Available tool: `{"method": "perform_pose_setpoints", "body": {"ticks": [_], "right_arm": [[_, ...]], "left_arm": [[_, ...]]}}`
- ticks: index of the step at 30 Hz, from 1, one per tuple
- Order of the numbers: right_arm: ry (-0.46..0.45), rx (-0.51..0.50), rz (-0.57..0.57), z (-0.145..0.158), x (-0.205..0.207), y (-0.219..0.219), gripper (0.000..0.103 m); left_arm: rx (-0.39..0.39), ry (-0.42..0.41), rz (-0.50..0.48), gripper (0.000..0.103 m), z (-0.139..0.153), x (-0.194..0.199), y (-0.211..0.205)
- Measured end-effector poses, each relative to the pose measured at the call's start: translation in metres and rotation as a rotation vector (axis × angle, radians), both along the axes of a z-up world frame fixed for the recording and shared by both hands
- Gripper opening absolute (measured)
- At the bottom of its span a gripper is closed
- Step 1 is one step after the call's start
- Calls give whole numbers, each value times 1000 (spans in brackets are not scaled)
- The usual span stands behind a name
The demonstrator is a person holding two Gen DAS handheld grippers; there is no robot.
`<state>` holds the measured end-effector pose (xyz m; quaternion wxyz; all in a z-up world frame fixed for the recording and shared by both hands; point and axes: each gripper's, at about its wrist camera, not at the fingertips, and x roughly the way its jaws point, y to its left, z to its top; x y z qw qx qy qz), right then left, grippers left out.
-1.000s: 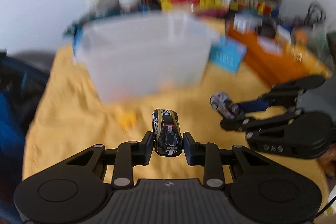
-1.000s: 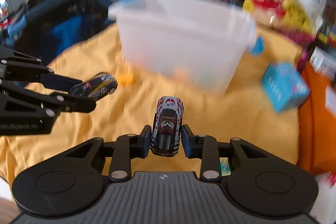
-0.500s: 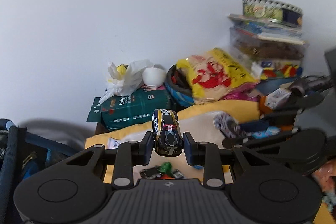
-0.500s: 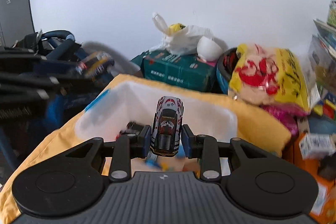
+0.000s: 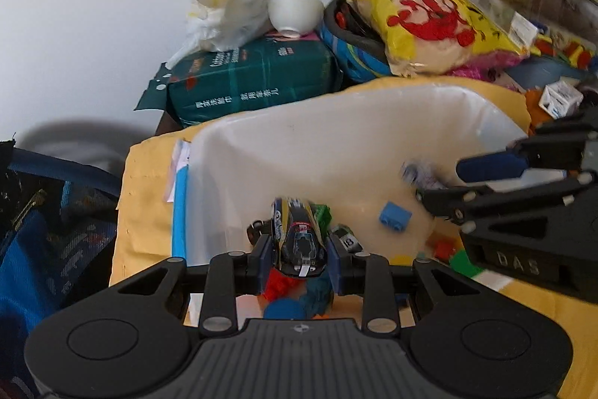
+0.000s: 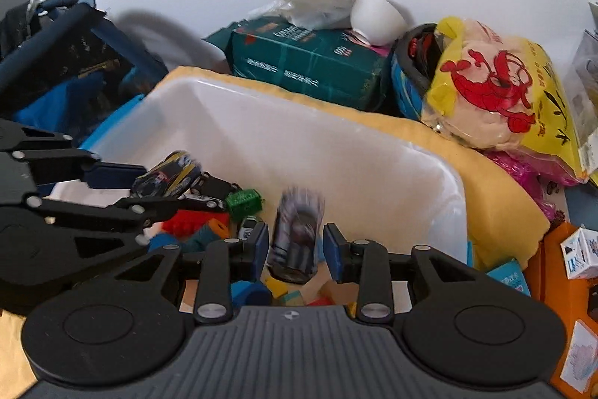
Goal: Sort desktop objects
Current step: 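Carry both cars over the white bin and open both tools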
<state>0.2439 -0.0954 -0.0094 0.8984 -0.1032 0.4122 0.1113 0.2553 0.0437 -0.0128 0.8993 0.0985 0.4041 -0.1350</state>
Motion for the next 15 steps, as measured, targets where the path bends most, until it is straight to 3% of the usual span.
{"method": "perform_pose_setpoints", "body": {"ticks": [5, 8, 10, 15], "right_arm": [[-53, 18, 10, 18, -9, -6, 37], [-99, 34, 19, 32, -22, -12, 37], [-127, 58, 16, 42, -34, -19, 38], [-176, 124, 34, 52, -77, -38, 42]], "left_arm": [[0, -68, 12, 42, 25, -12, 2], [33, -118, 15, 53, 39, -26, 1], [57, -136, 20, 53, 46, -37, 1], [1, -155, 13, 64, 48, -78, 10]]}}
